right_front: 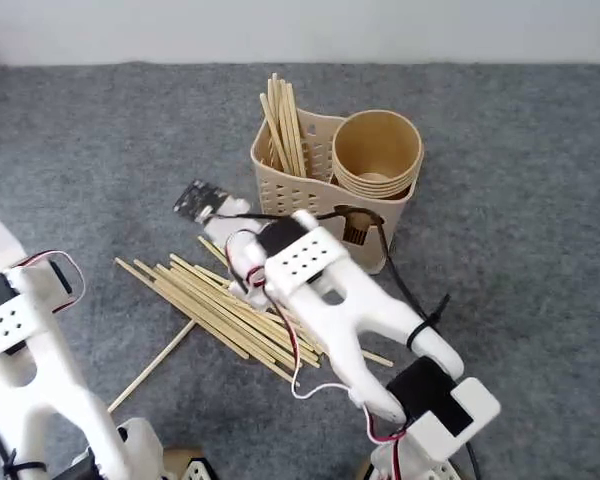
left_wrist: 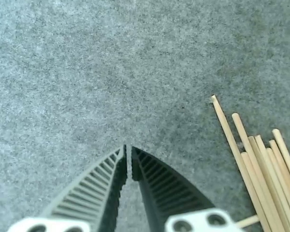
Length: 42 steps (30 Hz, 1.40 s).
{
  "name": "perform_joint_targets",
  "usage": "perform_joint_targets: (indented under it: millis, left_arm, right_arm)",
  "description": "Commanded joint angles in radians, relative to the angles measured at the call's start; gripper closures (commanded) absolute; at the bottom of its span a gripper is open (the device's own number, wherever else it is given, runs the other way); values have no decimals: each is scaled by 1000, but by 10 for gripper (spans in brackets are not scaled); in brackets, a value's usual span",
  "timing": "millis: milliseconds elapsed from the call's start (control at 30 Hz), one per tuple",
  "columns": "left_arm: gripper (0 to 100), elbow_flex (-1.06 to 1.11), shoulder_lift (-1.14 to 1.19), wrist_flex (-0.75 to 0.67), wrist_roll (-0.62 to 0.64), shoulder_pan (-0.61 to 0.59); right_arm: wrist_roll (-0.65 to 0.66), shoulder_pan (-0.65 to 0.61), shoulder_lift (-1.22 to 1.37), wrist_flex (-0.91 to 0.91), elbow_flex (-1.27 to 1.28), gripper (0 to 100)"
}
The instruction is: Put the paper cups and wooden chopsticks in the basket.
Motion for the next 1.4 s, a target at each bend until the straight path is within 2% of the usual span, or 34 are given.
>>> perform_joint_targets:
  millis: [0,333,600,767,967,1133,1367]
  left_arm:
    - [984,-19,-38,2,14,-5]
    - [984,-18,-38,2,14,-6]
    - [984,-18,-38,2,12,-6]
    - [984,-18,-38,2,12,-6]
    - [984,-18,-38,3,12,-6]
    - [984,-18,-38,3,12,-6]
    - [984,-18,-38,3,12,-6]
  right_arm:
    - [8,-39,24,-35,-6,855]
    - [8,-87,219,-25,-109,854]
    - [14,-39,274,-25,-163,863]
    - [15,-19,274,-25,-164,992]
    - [17,5,266,-21,-164,991]
    - [58,4,229,113,-232,991]
    - [64,-1,18,302,-319,991]
